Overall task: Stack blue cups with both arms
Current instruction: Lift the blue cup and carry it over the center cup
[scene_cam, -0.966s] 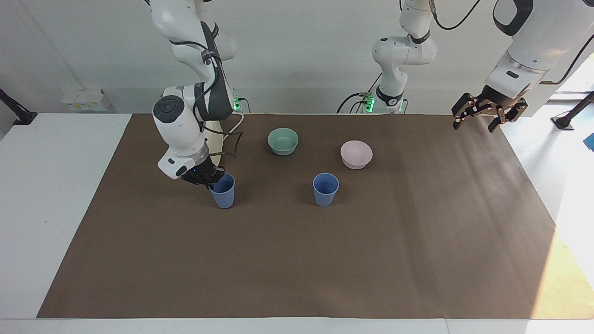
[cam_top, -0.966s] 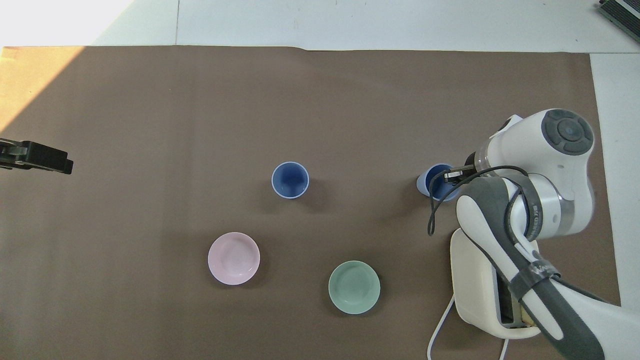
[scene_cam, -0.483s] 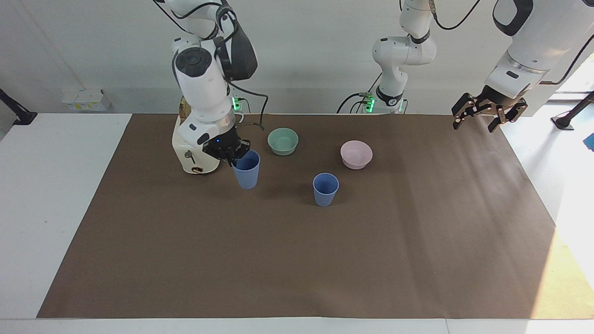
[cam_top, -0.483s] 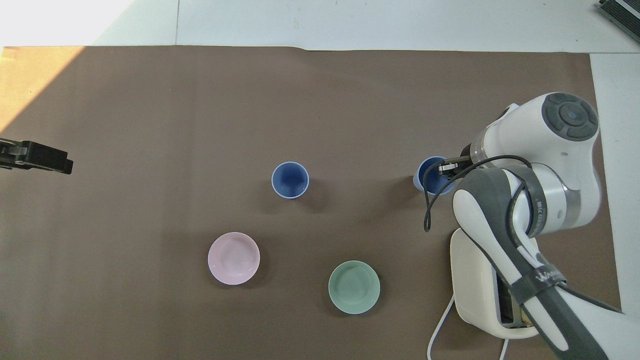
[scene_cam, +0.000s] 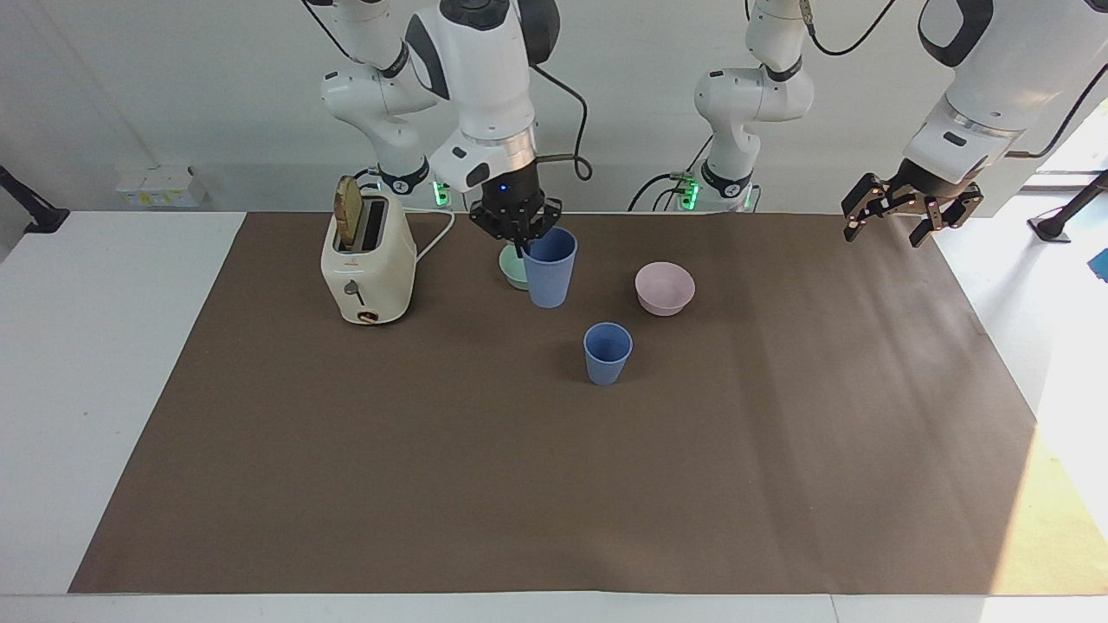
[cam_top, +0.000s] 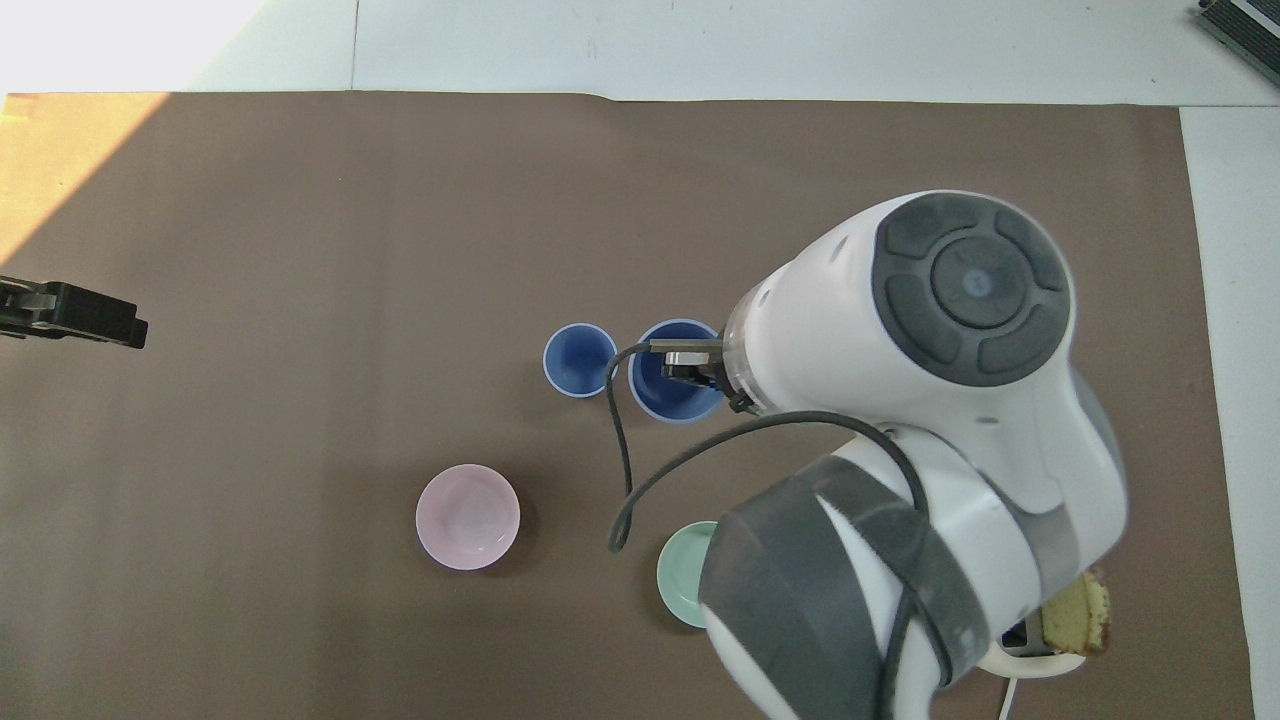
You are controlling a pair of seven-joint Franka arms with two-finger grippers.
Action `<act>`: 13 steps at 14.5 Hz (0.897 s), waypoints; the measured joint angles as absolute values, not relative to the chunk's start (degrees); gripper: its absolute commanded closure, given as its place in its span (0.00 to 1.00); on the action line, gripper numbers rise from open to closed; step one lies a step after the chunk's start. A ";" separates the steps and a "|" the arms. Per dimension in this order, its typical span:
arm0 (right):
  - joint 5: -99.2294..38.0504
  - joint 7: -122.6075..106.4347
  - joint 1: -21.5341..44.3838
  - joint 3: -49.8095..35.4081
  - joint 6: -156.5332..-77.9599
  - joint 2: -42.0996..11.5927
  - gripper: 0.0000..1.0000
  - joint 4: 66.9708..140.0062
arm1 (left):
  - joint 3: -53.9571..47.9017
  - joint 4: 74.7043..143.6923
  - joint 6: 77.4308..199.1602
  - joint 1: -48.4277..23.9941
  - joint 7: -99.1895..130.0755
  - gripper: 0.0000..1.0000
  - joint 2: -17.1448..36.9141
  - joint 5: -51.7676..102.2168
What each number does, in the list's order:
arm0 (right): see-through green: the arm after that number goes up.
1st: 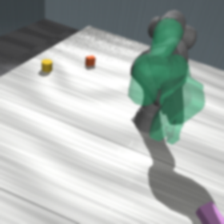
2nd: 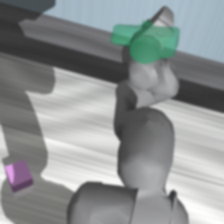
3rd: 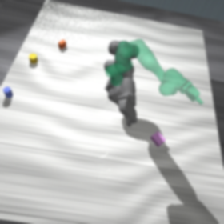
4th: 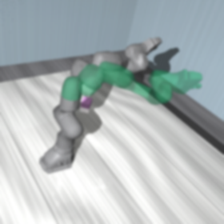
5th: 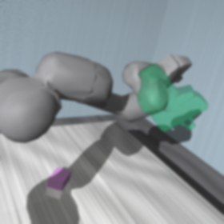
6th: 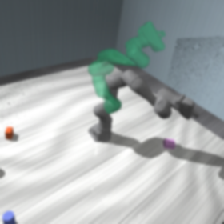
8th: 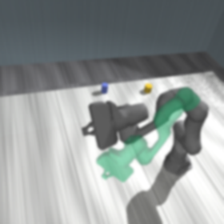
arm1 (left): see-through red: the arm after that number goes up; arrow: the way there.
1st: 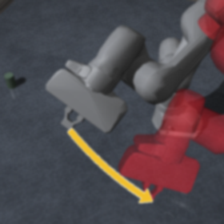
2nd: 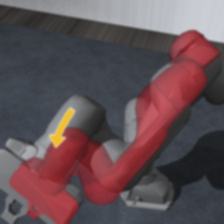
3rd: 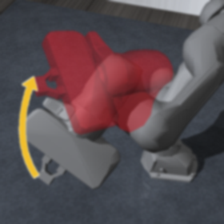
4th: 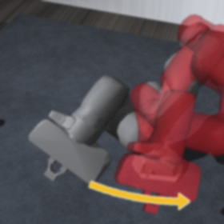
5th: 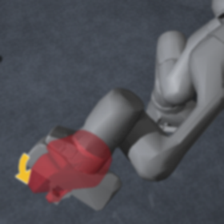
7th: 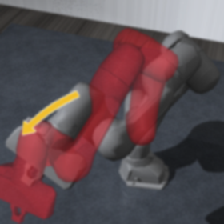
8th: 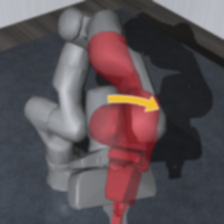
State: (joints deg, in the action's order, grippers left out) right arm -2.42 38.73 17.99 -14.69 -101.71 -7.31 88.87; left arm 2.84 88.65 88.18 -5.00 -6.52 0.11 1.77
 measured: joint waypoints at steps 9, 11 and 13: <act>-2.51 44.76 22.17 -14.19 -110.68 -13.73 1.00 88.31 | 2.83 88.65 88.08 -5.00 -6.52 0.00 0.12 1.77; -2.45 44.77 22.20 -14.22 -112.10 -15.32 1.00 88.34 | 2.83 88.65 88.06 -5.00 -6.52 0.00 0.14 1.77; -2.43 44.77 22.22 -14.22 -113.03 -16.68 1.00 88.41 | 2.83 88.65 88.06 -5.00 -6.52 0.00 0.14 1.77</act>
State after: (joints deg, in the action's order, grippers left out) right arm -2.43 44.77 22.22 -14.22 -113.03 -16.68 88.41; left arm 2.83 88.65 88.06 -5.00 -6.52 0.14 1.77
